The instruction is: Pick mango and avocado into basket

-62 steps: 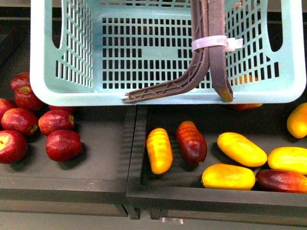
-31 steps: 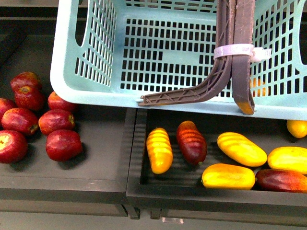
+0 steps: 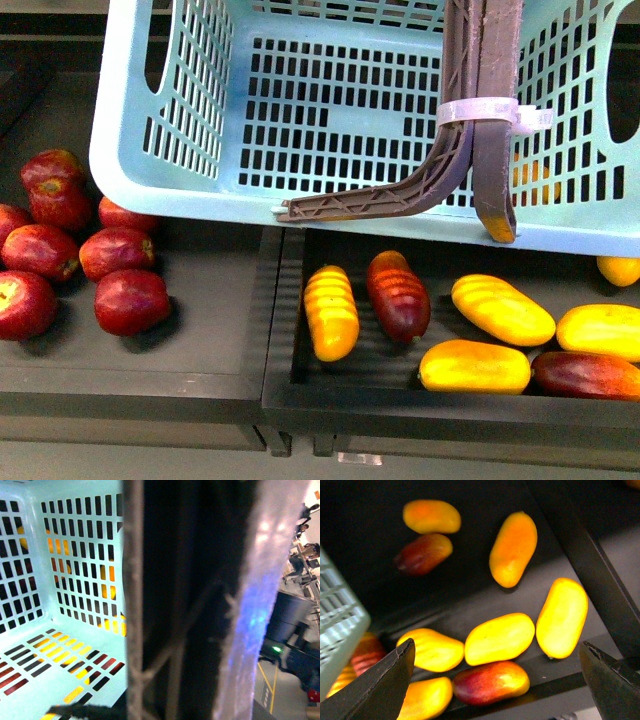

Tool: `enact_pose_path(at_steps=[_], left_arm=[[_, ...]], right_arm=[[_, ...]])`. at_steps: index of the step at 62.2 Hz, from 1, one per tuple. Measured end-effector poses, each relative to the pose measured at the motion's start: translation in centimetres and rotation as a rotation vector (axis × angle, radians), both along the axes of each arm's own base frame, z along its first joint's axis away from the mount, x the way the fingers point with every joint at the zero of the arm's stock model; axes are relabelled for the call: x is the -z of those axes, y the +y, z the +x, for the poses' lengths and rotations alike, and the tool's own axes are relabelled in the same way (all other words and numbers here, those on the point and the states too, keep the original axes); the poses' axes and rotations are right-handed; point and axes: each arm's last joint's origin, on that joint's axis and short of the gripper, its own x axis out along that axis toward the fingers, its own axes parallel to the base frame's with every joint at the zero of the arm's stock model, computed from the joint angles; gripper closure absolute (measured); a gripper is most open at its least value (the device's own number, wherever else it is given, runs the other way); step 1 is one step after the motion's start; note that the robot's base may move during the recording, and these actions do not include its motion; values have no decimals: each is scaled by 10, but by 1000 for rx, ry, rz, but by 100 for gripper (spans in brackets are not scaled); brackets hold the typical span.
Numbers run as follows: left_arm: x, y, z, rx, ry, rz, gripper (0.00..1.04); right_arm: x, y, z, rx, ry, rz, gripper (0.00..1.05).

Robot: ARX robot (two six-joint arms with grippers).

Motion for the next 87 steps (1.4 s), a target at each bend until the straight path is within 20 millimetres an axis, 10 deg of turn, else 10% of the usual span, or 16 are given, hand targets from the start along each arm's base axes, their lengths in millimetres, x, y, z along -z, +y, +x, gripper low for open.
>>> enact_pose_path(at_steps=[18, 79, 87], left_arm=[[0, 0, 0, -5, -1, 2, 91], [0, 0, 0, -1, -1, 1, 91], [0, 0, 0, -2, -1, 1, 91]], right_arm=[[110, -13, 102, 221, 202, 61, 9], [164, -25, 174, 312, 190, 74, 9], [164, -26, 176, 314, 185, 72, 27]])
